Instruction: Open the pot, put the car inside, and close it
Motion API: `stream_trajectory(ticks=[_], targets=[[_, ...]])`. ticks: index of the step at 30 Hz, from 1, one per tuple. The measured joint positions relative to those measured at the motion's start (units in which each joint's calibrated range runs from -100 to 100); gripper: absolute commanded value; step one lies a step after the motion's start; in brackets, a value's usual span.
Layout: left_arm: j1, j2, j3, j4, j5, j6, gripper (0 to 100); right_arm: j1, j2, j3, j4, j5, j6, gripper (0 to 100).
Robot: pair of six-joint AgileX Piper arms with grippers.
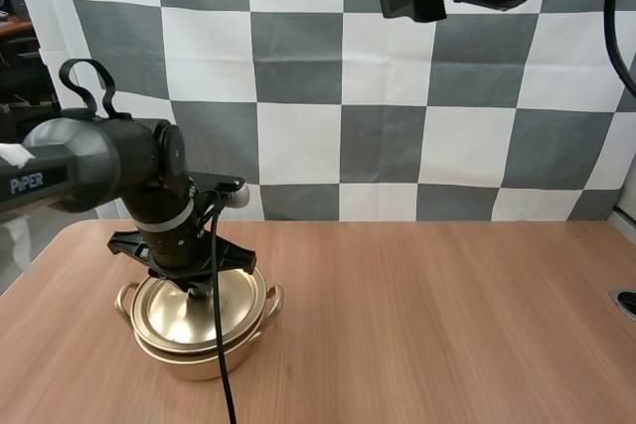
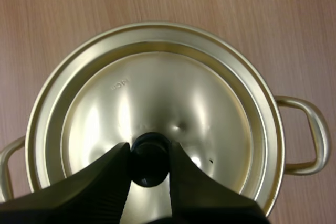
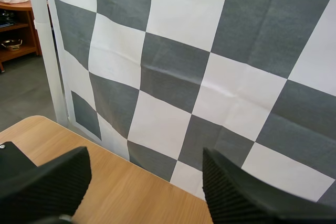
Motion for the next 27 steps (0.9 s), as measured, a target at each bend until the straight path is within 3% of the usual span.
stream_trajectory(ticks=[15,18,21,25,27], targets=[[0.0,0.0,0.0,0.9,0.8,-1.5,0,0.0,0.0,0.0,0.0,0.0,0.0,100],[0.0,0.0,0.0,1.3,1.0,-2.7,6,0.0,0.0,0.0,0.0,0.0,0.0,100],[0.0,0.0,0.0,1.4,1.8,-2.7,19,0.0,0.0,0.0,0.0,0.0,0.0,100],[0.0,0.0,0.0,2.2,2.9,-1.0,55,0.0,0.0,0.0,0.3,0.0,0.0,100],[0.0,0.0,0.0,2.2,2.9,0.3,81,0.0,0.0,0.0,0.6,0.0,0.0,100]])
